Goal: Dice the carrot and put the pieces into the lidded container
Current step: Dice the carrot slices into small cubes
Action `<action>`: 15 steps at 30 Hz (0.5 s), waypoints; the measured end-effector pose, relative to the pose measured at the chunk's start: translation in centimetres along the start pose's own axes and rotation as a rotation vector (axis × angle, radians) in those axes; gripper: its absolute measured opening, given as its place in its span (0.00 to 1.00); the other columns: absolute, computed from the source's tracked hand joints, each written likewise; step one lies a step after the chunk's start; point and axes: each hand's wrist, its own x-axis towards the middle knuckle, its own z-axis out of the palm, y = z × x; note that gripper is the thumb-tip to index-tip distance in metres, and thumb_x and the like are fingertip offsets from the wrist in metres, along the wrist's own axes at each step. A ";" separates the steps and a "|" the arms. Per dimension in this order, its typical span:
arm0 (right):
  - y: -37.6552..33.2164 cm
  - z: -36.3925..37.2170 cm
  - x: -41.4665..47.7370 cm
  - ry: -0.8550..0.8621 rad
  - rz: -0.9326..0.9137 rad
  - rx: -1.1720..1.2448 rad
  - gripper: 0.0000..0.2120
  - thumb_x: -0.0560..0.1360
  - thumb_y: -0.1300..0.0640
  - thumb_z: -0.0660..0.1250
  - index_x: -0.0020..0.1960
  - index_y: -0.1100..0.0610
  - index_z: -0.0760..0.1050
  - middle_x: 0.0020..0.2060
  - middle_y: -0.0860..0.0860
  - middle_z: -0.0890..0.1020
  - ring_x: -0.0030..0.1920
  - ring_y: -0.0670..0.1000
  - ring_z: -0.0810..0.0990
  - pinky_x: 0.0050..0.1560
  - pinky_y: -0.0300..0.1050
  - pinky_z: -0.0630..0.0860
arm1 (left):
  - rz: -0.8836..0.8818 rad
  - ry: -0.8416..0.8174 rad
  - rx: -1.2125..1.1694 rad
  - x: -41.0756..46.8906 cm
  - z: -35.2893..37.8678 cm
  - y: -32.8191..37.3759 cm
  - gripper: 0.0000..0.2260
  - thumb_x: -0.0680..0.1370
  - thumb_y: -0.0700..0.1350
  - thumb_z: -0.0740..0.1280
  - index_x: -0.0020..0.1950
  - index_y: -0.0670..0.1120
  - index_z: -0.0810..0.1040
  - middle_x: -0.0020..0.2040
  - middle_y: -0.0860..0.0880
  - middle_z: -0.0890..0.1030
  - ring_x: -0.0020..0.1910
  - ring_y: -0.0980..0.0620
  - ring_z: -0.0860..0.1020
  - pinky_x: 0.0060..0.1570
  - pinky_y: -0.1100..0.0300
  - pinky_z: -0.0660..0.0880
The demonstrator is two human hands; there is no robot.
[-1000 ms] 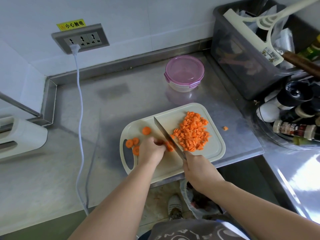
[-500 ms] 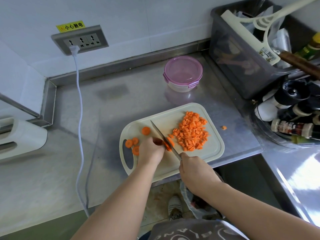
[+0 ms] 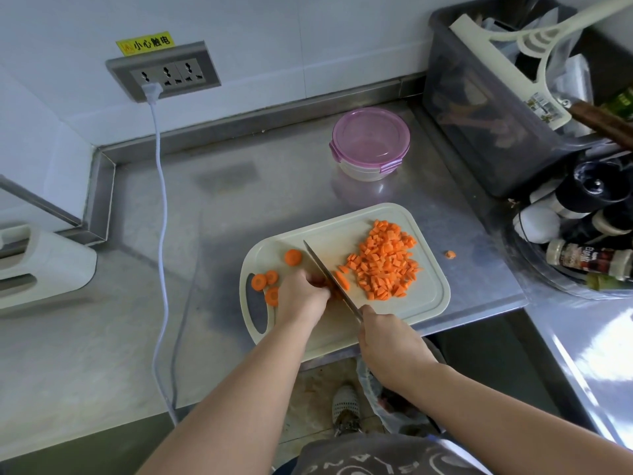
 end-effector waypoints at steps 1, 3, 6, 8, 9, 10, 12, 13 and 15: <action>0.1 0.1 0.1 0.006 0.002 0.006 0.15 0.79 0.62 0.54 0.65 0.56 0.66 0.48 0.54 0.80 0.46 0.56 0.81 0.46 0.53 0.80 | 0.002 0.000 0.004 0.0 0.0 0.0 0.08 0.71 0.40 0.70 0.49 0.46 0.79 0.45 0.47 0.82 0.43 0.50 0.79 0.33 0.63 0.69; 0.1 0.2 0.1 0.016 0.004 0.019 0.15 0.79 0.62 0.54 0.65 0.56 0.66 0.48 0.54 0.80 0.46 0.56 0.81 0.47 0.53 0.81 | 0.002 -0.002 0.014 0.0 0.0 0.0 0.08 0.72 0.40 0.70 0.50 0.46 0.79 0.46 0.47 0.82 0.43 0.50 0.79 0.32 0.63 0.69; 0.0 0.2 0.3 0.037 -0.007 0.038 0.13 0.79 0.63 0.54 0.63 0.56 0.66 0.49 0.55 0.80 0.48 0.57 0.81 0.48 0.53 0.80 | 0.015 -0.001 0.022 -0.2 0.0 0.2 0.08 0.72 0.39 0.69 0.50 0.45 0.79 0.46 0.47 0.82 0.46 0.49 0.79 0.37 0.61 0.69; 0.0 -0.1 0.4 0.080 -0.019 0.068 0.11 0.79 0.62 0.53 0.59 0.57 0.67 0.49 0.57 0.80 0.48 0.59 0.80 0.49 0.54 0.78 | 0.031 0.004 0.018 -0.3 0.0 0.2 0.05 0.72 0.39 0.69 0.47 0.46 0.77 0.44 0.48 0.81 0.46 0.49 0.79 0.40 0.62 0.68; 0.1 -0.3 0.4 0.105 -0.032 0.084 0.09 0.80 0.61 0.53 0.58 0.57 0.68 0.49 0.57 0.80 0.48 0.59 0.80 0.49 0.53 0.78 | 0.038 0.001 0.025 -0.4 0.0 0.3 0.05 0.72 0.39 0.69 0.46 0.47 0.77 0.43 0.49 0.80 0.45 0.50 0.78 0.41 0.62 0.68; 0.3 -0.5 0.3 0.126 -0.054 0.093 0.09 0.80 0.60 0.53 0.57 0.57 0.69 0.49 0.57 0.80 0.48 0.60 0.79 0.48 0.54 0.77 | 0.041 -0.002 0.032 -0.3 0.0 0.3 0.04 0.72 0.39 0.69 0.44 0.47 0.76 0.43 0.50 0.80 0.45 0.50 0.78 0.41 0.61 0.69; 0.6 -0.9 -0.1 0.147 -0.113 0.083 0.08 0.81 0.59 0.53 0.56 0.57 0.69 0.46 0.57 0.80 0.46 0.60 0.79 0.47 0.55 0.78 | 0.047 -0.015 0.023 -0.1 0.0 0.1 0.03 0.73 0.41 0.69 0.42 0.47 0.77 0.43 0.49 0.82 0.46 0.48 0.80 0.45 0.57 0.75; 0.8 -1.2 -0.3 0.154 -0.143 0.068 0.08 0.81 0.58 0.54 0.57 0.57 0.69 0.45 0.57 0.80 0.45 0.60 0.80 0.45 0.56 0.78 | 0.048 -0.021 0.017 0.1 -0.1 -0.1 0.03 0.73 0.41 0.69 0.41 0.48 0.77 0.43 0.47 0.83 0.46 0.46 0.81 0.48 0.55 0.77; 1.5 -1.6 -0.9 0.167 -0.194 0.017 0.11 0.82 0.56 0.53 0.62 0.56 0.68 0.42 0.55 0.80 0.41 0.59 0.80 0.43 0.56 0.78 | 0.037 -0.010 -0.031 0.2 -1.2 -0.4 0.02 0.75 0.41 0.68 0.46 0.46 0.79 0.42 0.47 0.84 0.42 0.49 0.82 0.45 0.58 0.77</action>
